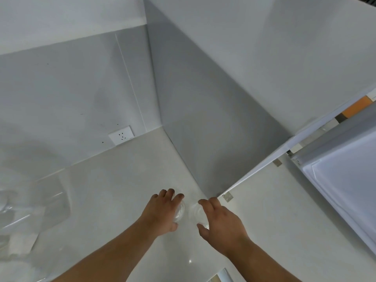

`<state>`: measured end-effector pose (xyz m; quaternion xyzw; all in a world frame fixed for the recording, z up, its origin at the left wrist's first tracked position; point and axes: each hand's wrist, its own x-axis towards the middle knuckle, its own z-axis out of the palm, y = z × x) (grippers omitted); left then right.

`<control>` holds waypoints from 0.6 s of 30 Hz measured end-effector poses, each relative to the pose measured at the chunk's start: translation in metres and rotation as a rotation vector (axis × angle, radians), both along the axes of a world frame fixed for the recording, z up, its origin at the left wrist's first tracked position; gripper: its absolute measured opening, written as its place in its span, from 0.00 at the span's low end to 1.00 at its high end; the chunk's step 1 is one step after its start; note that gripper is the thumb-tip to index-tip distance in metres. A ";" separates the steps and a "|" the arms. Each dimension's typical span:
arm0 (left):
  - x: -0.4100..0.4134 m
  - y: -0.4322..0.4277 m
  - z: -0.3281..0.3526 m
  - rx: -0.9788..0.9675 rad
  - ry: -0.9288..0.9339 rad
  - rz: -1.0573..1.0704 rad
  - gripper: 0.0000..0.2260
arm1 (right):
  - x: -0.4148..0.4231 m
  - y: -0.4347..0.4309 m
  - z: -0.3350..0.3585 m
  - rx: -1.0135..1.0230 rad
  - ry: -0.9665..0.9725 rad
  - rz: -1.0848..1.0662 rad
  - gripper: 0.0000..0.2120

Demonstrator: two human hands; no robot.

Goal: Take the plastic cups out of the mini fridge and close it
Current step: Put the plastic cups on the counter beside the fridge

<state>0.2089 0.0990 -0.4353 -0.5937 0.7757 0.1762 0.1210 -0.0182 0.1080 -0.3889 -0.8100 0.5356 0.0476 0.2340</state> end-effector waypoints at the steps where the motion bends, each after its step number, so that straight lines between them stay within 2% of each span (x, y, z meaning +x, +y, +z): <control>1: 0.000 0.000 -0.002 0.001 -0.001 -0.002 0.41 | 0.000 0.000 -0.001 0.003 0.000 -0.004 0.28; 14: 0.005 0.004 -0.019 0.014 -0.023 -0.007 0.40 | 0.002 -0.002 -0.017 0.014 0.011 -0.017 0.28; 18: 0.006 0.005 -0.022 -0.002 -0.019 -0.006 0.42 | 0.002 -0.001 -0.022 0.025 0.012 -0.023 0.29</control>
